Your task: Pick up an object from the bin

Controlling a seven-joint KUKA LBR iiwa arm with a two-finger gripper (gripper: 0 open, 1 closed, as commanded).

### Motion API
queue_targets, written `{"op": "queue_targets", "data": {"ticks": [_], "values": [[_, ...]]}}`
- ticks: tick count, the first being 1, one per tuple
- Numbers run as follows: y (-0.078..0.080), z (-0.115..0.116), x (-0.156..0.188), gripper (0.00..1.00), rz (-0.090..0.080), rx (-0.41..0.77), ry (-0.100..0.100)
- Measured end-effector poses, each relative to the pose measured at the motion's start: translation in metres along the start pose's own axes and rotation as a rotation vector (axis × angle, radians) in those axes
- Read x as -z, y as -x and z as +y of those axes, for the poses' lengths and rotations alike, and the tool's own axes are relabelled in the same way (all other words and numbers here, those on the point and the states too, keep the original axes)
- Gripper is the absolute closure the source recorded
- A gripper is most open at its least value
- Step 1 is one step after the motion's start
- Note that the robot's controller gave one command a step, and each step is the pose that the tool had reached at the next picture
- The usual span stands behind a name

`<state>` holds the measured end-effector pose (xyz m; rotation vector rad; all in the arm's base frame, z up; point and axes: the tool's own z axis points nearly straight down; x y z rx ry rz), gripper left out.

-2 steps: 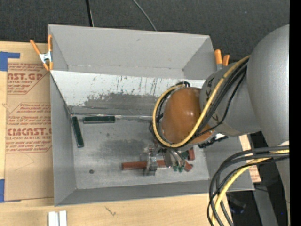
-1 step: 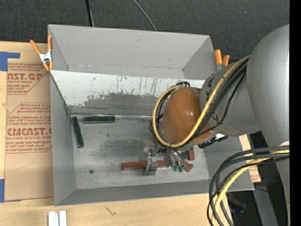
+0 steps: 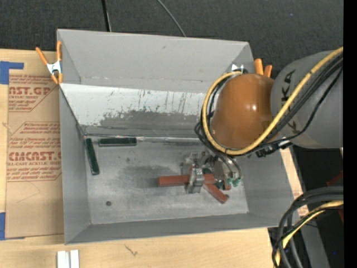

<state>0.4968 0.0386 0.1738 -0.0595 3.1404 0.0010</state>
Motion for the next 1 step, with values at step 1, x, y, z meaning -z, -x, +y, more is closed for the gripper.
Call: {"op": "queue_targets", "data": {"ticks": [1], "values": [[0.0,0.0,0.0,1.0,0.0,0.0,0.0]]}}
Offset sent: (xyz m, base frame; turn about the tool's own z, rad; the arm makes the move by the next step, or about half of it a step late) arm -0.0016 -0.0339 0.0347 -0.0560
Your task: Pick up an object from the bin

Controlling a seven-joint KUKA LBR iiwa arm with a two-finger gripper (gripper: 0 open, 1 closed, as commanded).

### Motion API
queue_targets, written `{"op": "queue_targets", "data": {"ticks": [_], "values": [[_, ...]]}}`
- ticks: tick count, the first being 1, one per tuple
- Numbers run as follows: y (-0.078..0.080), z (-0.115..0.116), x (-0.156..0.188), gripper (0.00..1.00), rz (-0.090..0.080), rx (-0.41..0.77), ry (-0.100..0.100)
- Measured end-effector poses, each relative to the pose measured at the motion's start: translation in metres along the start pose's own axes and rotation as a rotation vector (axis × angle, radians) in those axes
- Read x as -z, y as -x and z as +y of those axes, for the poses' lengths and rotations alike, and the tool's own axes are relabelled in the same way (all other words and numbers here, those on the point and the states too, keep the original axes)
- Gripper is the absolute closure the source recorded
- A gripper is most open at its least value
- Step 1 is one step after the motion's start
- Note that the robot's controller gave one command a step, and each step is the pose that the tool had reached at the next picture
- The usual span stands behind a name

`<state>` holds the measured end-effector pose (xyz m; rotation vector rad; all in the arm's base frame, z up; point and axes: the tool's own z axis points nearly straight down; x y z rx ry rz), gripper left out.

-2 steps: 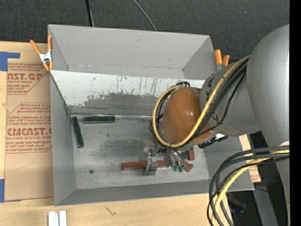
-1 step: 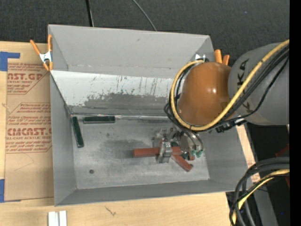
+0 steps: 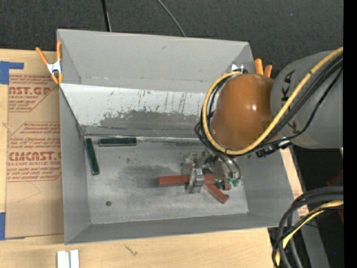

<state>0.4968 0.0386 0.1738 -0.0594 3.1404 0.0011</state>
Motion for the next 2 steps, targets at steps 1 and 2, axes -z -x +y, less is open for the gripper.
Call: {"op": "queue_targets", "data": {"ticks": [1,2], "values": [[-0.002,-0.019,0.02,1.0,0.001,0.035,0.0],[0.012,0.002,0.077,1.0,0.001,0.005,0.0]]}}
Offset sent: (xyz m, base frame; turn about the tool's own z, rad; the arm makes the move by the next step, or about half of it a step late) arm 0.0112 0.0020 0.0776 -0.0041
